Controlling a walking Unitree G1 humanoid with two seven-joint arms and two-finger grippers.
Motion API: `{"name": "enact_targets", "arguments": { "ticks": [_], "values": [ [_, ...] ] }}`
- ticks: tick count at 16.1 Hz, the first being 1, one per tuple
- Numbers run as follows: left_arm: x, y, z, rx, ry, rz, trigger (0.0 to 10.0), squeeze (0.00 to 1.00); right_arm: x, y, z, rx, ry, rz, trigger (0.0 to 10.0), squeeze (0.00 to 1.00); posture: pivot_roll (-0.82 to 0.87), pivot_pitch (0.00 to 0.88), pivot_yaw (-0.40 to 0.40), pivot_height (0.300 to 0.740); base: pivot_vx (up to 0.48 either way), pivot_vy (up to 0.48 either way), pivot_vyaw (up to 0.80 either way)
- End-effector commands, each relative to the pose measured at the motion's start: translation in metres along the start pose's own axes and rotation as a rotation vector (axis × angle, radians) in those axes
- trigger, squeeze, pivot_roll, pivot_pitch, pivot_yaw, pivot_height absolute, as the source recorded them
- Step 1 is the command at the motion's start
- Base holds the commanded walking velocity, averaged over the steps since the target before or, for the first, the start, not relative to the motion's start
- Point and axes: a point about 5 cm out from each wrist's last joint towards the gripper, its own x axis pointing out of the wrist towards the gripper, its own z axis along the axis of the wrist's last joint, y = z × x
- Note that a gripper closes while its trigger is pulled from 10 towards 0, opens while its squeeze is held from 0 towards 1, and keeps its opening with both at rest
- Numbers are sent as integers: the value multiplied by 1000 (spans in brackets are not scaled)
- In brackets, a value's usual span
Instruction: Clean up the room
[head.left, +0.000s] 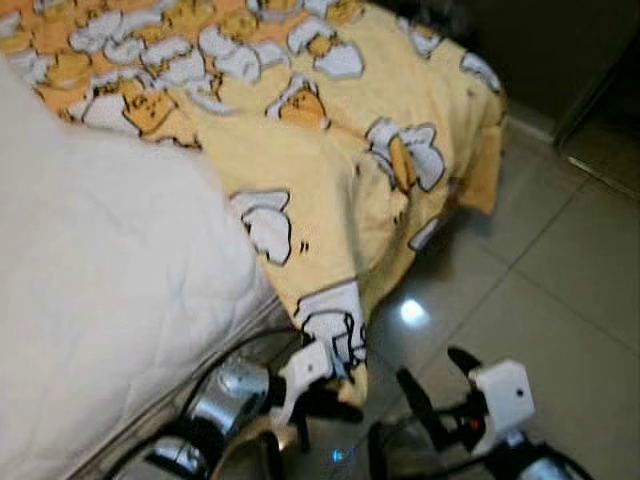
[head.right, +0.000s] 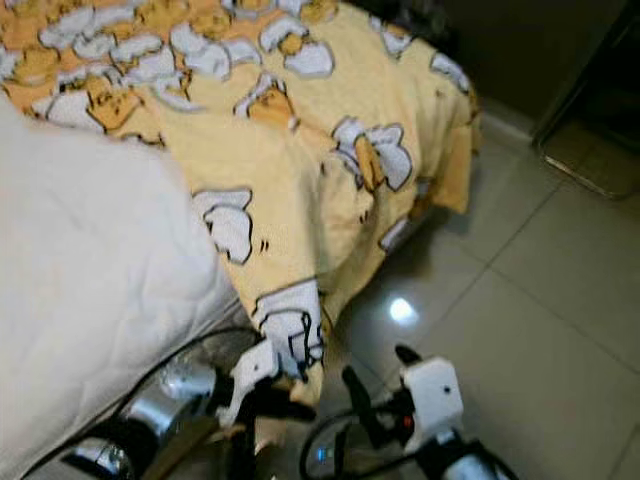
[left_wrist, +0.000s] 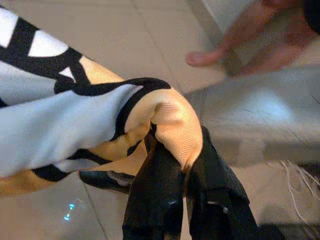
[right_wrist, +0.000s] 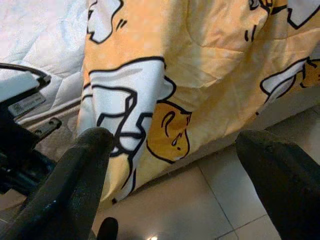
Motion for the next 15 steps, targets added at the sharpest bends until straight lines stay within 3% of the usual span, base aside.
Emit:
{"name": "enact_targets", "arguments": {
  "ticks": [1,6,8,9,12,14,15],
  "values": [
    [-4,-7,-12,4,69,-71,0,0,0,5,-1,28,5,19,10000,0,-235,220,64,740,0,0,0],
    [-3,-18,-23,130,210,-189,0,0,-2,6,-3,29,15,26,10000,0,-241,221,63,740,0,0,0],
    [1,-31,-34,232,299,-293,0,0,-2,7,-3,30,19,30,10000,0,-240,221,62,740,0,0,0],
    [3,-35,-36,243,302,-318,0,0,-2,7,-3,30,20,31,10000,0,-239,221,62,740,0,0,0],
    [18,-52,-36,243,269,-405,0,0,-2,8,-4,31,23,37,10000,0,-244,221,61,740,0,0,0],
    [24,-59,-40,288,298,-449,0,0,-4,9,-5,33,29,43,10000,0,-243,222,59,740,0,0,0],
    [39,-66,-34,358,311,-482,0,0,-5,9,-7,36,39,54,10000,0,-239,223,57,740,0,0,0]
  ]
}}
